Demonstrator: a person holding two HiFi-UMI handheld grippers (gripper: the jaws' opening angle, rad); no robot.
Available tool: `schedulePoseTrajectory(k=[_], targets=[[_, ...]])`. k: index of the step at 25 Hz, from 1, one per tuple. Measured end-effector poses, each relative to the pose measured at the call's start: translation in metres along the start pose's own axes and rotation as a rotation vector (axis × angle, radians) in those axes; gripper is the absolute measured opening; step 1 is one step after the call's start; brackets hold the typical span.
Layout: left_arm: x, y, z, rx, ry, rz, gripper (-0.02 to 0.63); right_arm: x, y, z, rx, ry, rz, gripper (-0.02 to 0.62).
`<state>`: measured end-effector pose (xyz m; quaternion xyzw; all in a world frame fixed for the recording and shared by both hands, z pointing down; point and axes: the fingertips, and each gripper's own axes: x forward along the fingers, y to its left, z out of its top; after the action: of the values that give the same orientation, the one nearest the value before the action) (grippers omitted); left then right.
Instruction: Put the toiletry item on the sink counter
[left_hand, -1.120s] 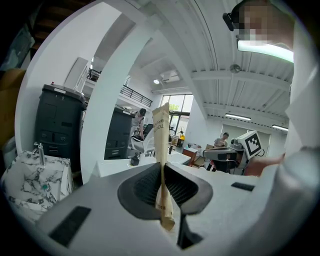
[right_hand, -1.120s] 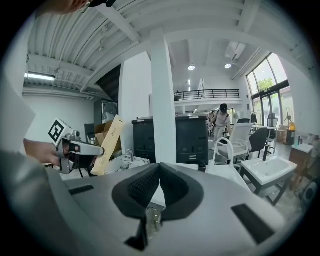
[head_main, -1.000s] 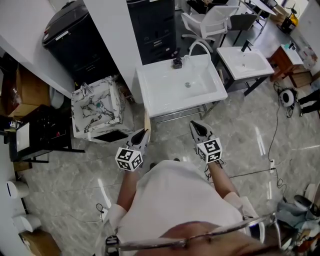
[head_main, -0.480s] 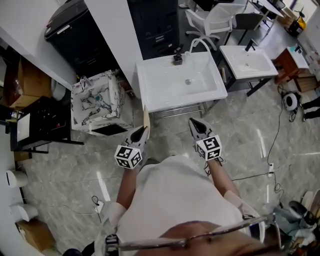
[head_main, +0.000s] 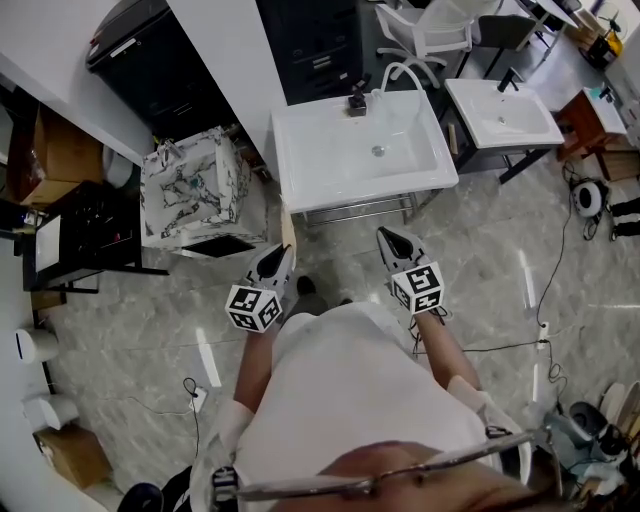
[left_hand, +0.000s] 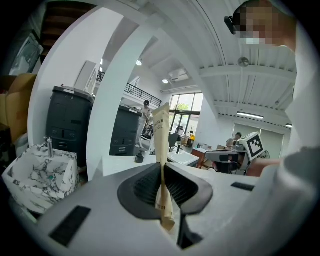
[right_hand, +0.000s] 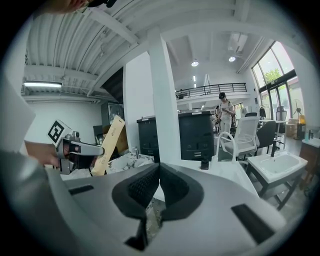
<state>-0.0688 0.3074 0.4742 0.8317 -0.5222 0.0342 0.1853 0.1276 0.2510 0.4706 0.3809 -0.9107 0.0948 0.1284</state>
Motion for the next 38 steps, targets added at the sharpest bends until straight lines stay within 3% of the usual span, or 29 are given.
schedulePoseTrajectory(k=[17, 38], targets=[[0.059, 0.049, 0.019, -0.012, 0.006, -0.052, 0.031, 0.058, -0.035, 0.012, -0.005, 0.031, -0.046, 0.006], [0.183, 0.192, 0.075, -0.013, 0.09, -0.176, 0.031, 0.215, -0.086, 0.049, 0.05, 0.108, -0.156, 0.006]])
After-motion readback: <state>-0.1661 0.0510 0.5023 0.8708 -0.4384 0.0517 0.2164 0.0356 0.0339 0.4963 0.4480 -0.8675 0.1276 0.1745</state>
